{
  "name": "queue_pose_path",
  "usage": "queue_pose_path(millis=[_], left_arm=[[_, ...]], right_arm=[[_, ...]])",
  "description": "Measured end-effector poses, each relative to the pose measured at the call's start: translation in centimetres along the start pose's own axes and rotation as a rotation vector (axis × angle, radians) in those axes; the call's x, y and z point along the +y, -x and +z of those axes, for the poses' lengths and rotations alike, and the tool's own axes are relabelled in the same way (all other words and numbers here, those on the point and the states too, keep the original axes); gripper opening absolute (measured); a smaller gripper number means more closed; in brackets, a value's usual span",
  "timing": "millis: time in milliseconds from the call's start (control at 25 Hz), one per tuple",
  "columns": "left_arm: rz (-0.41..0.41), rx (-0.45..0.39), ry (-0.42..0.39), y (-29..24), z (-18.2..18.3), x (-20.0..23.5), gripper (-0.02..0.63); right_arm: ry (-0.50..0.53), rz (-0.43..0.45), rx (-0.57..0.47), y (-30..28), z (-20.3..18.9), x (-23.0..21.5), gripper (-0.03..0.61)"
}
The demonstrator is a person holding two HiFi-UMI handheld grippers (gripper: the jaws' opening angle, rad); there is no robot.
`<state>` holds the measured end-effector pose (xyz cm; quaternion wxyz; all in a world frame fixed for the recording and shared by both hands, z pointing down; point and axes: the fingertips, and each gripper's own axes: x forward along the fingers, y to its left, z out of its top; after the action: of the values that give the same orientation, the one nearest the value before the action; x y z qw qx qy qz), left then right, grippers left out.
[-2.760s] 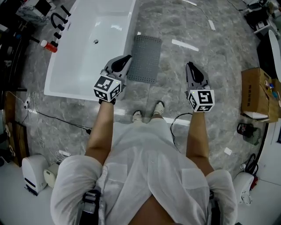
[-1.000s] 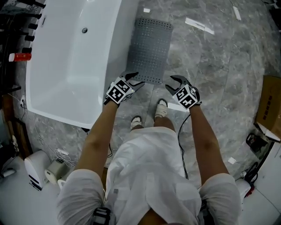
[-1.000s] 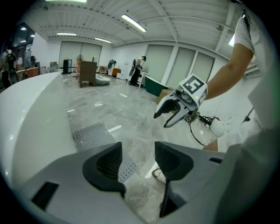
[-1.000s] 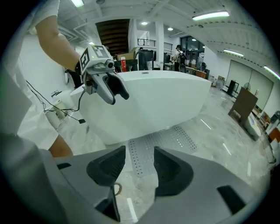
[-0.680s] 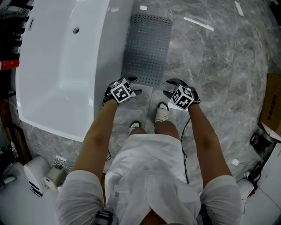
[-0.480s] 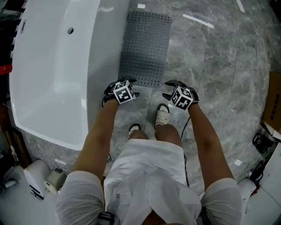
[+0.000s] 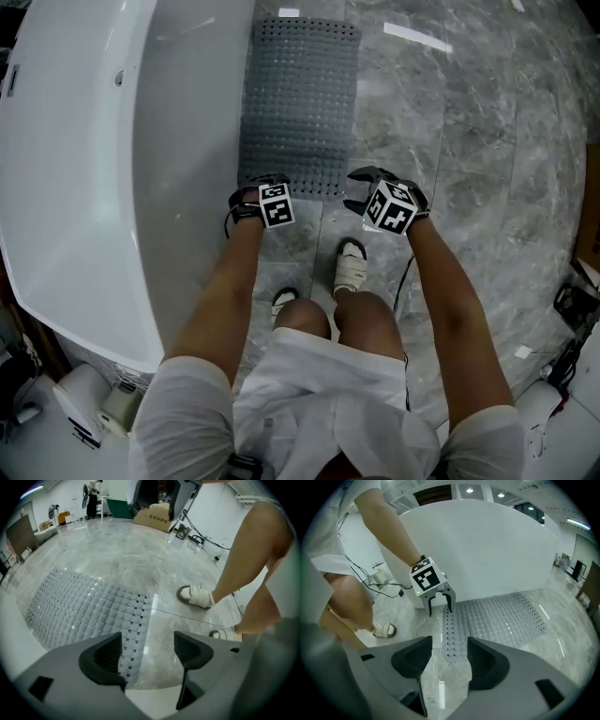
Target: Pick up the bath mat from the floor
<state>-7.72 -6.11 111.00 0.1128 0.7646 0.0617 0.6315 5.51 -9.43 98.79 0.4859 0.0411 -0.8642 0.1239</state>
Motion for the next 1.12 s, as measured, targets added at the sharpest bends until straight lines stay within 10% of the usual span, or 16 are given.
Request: queue_pose_path(millis=[800,1120], left_arm=[[0.023,0.059,-0.153,-12.9,-0.9,2.3,0.421],[0.147,0.042,-0.188,-14.2,-1.0,2.8,0.428]], right_arm=[[-0.031,0.013,-0.039,-7.3,-2.2,-3.5,0.25],[-0.069,0.006,-0.054,-8.0,-3.1,-4.0,0.249]])
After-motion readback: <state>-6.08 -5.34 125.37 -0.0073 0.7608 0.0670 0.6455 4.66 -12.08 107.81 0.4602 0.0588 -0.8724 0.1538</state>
